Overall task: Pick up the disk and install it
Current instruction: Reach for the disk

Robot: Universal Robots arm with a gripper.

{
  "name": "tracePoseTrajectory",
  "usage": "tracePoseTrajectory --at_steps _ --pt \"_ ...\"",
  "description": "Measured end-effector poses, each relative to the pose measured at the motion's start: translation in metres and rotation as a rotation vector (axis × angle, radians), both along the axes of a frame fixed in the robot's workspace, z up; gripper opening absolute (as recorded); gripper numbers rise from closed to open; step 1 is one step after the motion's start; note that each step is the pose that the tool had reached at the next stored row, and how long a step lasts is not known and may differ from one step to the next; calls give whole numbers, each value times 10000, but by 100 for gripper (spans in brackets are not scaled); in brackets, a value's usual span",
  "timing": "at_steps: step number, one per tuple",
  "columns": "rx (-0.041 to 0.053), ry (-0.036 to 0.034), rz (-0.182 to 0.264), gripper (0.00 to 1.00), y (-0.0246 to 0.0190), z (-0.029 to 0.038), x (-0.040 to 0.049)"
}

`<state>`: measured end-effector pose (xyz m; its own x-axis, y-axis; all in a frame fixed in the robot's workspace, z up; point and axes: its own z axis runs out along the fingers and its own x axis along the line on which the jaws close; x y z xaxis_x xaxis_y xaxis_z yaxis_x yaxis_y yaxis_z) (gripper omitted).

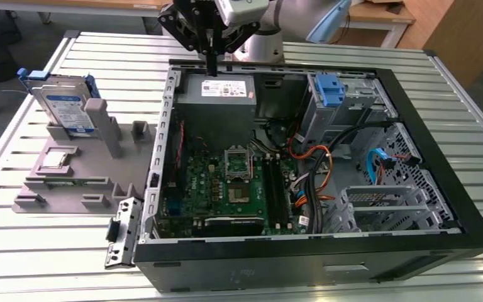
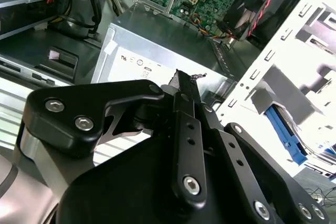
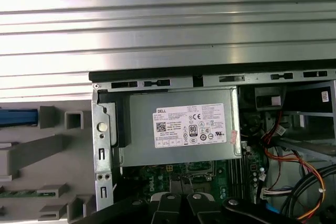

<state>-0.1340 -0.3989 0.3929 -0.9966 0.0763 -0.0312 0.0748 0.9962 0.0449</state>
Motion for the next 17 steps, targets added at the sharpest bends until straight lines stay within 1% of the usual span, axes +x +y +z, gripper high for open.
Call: tracePoseTrajectory --at_steps 6,17 --pt "0 -57 1 10 0 -1 -91" --pt "-1 -60 0 10 0 -1 -103"
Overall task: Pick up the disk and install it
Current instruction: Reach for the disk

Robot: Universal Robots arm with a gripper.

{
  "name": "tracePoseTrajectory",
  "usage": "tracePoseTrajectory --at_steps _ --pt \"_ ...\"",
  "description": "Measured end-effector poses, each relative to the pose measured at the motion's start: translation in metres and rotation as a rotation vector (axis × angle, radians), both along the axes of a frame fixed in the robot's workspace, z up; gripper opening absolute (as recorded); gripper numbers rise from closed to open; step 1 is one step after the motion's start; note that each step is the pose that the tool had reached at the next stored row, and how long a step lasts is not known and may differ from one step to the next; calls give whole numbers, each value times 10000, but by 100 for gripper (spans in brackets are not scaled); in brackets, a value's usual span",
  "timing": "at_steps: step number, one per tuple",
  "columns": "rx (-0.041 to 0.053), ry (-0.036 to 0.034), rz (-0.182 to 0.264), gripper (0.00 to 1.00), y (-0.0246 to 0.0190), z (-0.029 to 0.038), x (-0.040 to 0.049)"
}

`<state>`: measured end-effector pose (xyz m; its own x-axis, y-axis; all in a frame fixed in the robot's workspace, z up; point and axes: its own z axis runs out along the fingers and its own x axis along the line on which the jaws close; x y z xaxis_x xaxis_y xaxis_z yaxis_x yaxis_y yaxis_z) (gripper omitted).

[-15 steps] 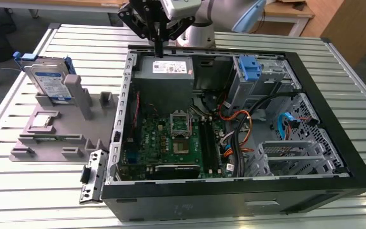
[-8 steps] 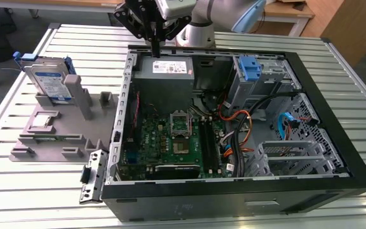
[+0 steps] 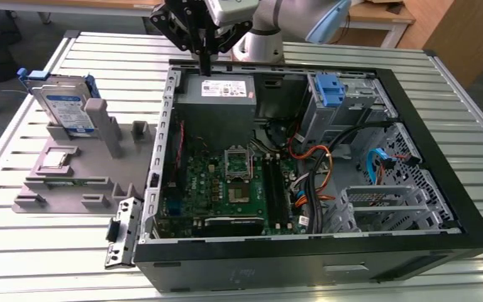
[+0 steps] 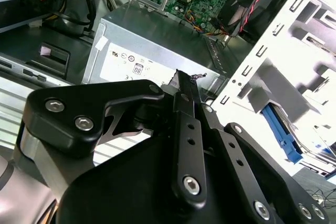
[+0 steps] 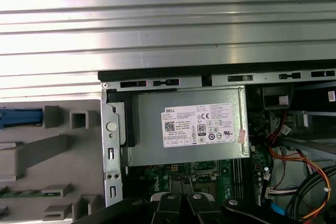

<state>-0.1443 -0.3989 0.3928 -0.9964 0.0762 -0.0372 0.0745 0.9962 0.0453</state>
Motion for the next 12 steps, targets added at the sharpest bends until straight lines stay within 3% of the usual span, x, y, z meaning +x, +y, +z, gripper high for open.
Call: tracePoseTrajectory --at_steps 12 --pt "1 -1 0 10 0 -3 -119"
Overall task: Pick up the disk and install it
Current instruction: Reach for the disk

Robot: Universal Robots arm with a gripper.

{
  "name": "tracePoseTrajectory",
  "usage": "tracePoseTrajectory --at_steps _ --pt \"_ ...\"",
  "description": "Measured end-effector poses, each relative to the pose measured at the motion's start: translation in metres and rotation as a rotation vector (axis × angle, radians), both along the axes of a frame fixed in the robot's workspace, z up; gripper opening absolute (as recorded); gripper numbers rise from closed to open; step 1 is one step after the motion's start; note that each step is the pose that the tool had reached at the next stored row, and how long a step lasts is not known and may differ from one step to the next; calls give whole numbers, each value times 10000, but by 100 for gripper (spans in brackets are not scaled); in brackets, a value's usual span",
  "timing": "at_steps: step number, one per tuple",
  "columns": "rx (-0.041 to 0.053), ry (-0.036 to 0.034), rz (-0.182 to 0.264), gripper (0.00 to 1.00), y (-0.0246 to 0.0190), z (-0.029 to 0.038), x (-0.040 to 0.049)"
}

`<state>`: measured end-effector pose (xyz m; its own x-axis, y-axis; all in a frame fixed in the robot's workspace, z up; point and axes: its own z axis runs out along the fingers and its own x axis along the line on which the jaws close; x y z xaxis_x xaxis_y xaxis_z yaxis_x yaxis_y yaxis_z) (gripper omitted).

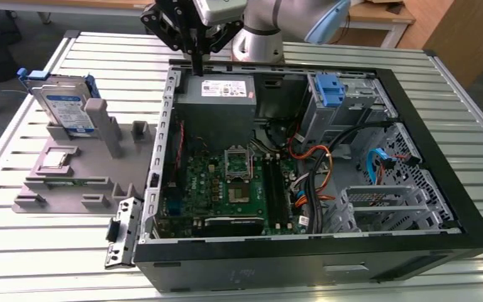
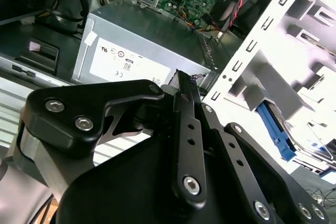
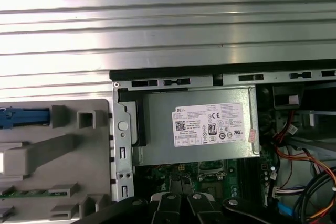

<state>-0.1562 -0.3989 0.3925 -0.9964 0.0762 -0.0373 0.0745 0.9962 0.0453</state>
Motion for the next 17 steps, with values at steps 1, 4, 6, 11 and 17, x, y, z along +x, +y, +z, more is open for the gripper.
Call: tracePoseTrajectory --at_steps 1,4,6,11,17 --pt "0 0 0 10 0 0 -11" --pt "0 1 1 10 0 0 -51" --pt "0 0 0 10 0 0 -77" --pt "-1 1 1 10 0 0 -85" --pt "1 -1 -1 10 0 -1 -123"
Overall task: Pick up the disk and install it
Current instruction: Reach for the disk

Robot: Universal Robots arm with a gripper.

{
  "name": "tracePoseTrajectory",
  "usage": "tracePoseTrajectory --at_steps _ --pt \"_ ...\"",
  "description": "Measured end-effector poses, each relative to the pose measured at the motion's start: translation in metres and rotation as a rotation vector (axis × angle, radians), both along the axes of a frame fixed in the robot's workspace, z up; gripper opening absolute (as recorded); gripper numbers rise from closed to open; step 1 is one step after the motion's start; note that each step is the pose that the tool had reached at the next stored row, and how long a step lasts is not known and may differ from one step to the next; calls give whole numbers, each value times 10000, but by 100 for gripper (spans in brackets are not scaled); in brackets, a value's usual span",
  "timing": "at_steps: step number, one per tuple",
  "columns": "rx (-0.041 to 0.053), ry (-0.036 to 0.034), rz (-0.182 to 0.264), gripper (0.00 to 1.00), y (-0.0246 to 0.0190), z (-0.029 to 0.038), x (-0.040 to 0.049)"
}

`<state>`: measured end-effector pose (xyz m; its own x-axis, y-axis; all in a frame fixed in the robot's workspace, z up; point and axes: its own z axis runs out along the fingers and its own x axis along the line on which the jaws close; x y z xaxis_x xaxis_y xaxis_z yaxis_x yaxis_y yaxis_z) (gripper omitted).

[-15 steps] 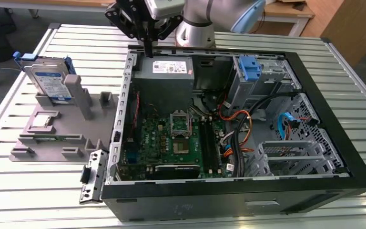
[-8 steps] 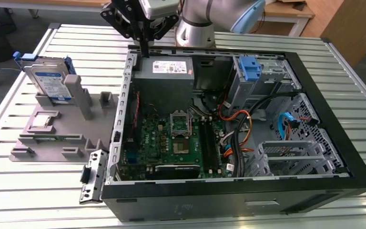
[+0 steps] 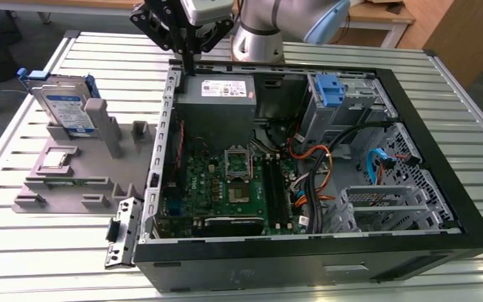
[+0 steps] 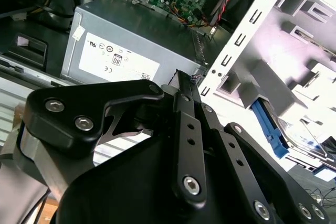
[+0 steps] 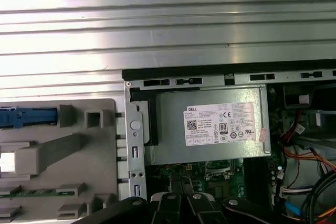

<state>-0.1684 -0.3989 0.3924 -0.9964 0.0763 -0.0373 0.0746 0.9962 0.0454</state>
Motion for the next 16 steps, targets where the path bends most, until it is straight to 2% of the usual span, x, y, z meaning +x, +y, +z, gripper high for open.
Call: tracePoseTrajectory --at_steps 16 --pt "-1 0 0 10 0 0 -61"
